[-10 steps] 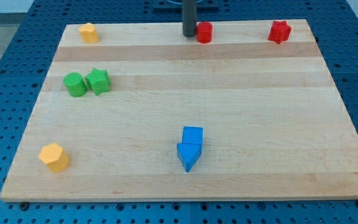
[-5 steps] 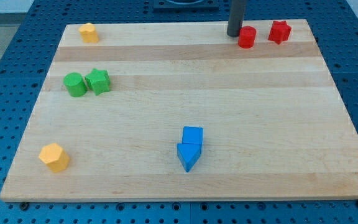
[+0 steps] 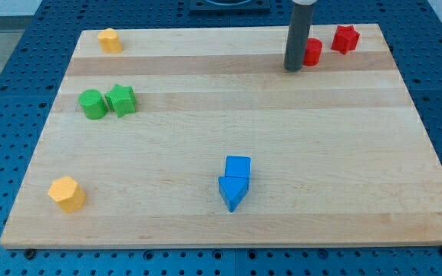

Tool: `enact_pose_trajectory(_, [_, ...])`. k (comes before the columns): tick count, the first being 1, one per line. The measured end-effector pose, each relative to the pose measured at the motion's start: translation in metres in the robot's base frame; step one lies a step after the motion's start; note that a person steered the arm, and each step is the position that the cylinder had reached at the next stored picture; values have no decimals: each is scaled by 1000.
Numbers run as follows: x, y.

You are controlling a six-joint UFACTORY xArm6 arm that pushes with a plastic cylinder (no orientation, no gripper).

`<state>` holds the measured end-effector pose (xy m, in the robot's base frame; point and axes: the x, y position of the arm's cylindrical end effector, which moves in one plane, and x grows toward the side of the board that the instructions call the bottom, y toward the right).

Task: Push the red circle to the bottom left of the red star

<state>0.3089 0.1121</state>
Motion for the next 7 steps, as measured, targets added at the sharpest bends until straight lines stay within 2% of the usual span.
enact_pose_trajectory(5, [-22,39])
enact_pose_trajectory(7, [-47,-50])
